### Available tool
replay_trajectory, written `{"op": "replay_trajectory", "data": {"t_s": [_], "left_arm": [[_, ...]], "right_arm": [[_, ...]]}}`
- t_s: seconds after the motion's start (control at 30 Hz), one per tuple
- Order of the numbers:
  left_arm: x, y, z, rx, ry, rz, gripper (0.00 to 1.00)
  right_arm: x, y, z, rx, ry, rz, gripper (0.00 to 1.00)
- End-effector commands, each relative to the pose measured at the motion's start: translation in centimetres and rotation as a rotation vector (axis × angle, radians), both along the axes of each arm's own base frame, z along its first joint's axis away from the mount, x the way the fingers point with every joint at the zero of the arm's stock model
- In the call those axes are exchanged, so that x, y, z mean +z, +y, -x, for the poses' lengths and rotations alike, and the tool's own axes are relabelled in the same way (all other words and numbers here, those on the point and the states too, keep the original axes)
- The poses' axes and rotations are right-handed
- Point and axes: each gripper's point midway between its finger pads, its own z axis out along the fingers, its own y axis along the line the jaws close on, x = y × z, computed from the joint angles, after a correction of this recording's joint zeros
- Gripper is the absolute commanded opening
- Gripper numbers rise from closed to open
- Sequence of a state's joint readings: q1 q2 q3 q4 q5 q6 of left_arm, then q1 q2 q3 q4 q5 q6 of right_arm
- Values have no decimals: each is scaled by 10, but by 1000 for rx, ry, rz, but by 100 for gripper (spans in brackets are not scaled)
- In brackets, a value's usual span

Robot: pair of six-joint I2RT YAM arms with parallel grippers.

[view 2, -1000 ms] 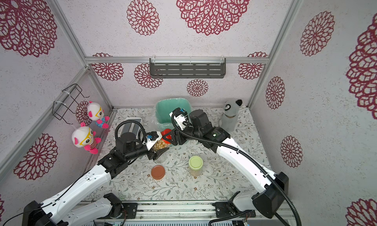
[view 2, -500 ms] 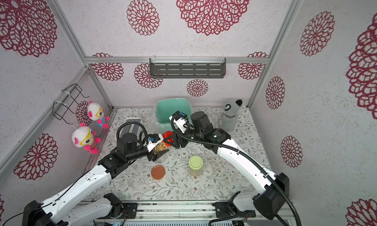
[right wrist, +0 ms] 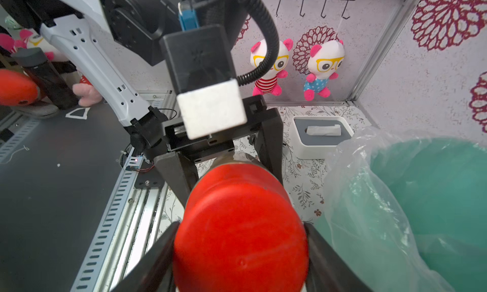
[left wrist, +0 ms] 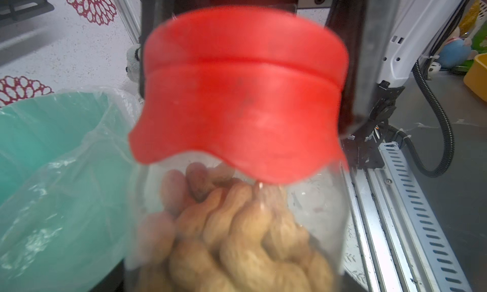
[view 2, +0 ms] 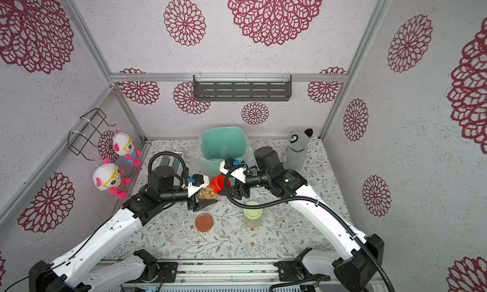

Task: Empty moldy peanuts from jars
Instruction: Pick up the jar from the center of the board, then unscrew the lid from the jar.

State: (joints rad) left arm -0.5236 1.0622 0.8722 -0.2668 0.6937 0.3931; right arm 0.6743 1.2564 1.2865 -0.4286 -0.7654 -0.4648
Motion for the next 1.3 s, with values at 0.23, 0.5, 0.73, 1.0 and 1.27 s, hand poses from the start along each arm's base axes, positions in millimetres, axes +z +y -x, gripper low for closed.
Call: {"op": "replay_trajectory", "data": {"t_s": [0.23, 0.5, 0.73, 1.0, 1.27], "left_arm": [[30, 9, -19, 79, -37, 64, 0], [35, 15, -27, 146, -87, 92, 0], [40, 24, -39, 235, -144, 100, 0], [40, 27, -40, 253, -166, 83, 0], [35, 28, -41, 251, -166, 60, 0]], "right_arm": [[11, -5, -8, -63, 57, -72, 85], [39, -2, -13, -148, 231, -179, 99], [48, -10, -46, -418, 458, -273, 99], [50, -8, -56, -556, 540, -345, 99], [50, 9, -52, -532, 565, -338, 99]]}}
